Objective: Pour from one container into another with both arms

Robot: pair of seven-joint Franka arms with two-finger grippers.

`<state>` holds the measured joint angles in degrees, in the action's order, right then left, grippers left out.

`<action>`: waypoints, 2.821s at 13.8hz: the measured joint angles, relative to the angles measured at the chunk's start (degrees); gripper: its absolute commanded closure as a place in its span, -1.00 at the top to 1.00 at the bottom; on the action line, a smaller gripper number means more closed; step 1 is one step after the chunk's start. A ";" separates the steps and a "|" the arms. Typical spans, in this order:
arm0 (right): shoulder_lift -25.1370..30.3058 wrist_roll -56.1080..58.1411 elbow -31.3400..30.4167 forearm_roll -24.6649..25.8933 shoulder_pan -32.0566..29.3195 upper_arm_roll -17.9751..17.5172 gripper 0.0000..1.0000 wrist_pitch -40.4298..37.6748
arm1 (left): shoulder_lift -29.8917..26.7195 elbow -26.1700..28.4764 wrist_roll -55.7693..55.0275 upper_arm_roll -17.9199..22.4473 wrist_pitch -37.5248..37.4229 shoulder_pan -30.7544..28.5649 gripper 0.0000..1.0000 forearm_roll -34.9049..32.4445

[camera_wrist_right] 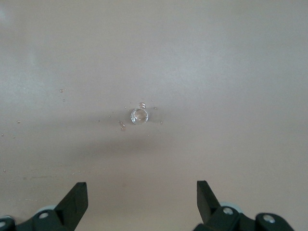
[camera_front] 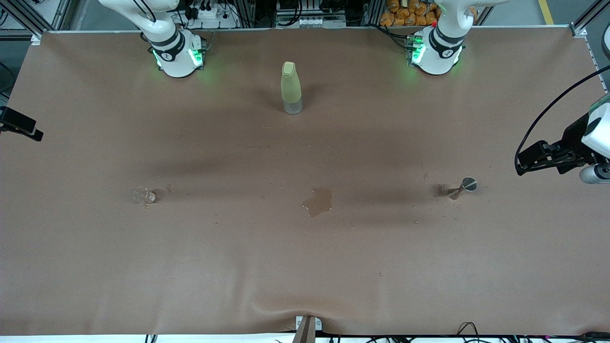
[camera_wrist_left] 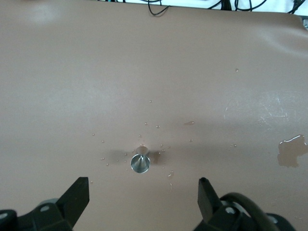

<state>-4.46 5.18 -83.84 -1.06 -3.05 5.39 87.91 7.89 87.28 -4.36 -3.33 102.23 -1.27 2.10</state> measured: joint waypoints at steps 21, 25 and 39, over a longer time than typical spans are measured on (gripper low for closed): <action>-2.38 10.85 -8.27 -3.68 2.33 -0.22 1.00 5.86 | 0.61 0.18 2.65 0.05 -0.80 -0.67 1.00 0.00; -4.19 31.39 -12.07 -11.73 -2.23 0.38 1.00 8.99 | 0.84 0.20 5.47 0.05 -0.82 -0.68 1.00 0.00; -22.81 94.84 -17.63 -47.93 -20.26 0.72 1.00 5.14 | 6.76 0.64 52.06 0.36 -0.91 -9.55 1.00 13.94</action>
<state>-27.28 100.02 -101.47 -48.99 -23.30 6.11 93.05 14.65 87.91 47.70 -2.97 101.32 -10.83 16.04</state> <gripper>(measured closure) 0.000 0.000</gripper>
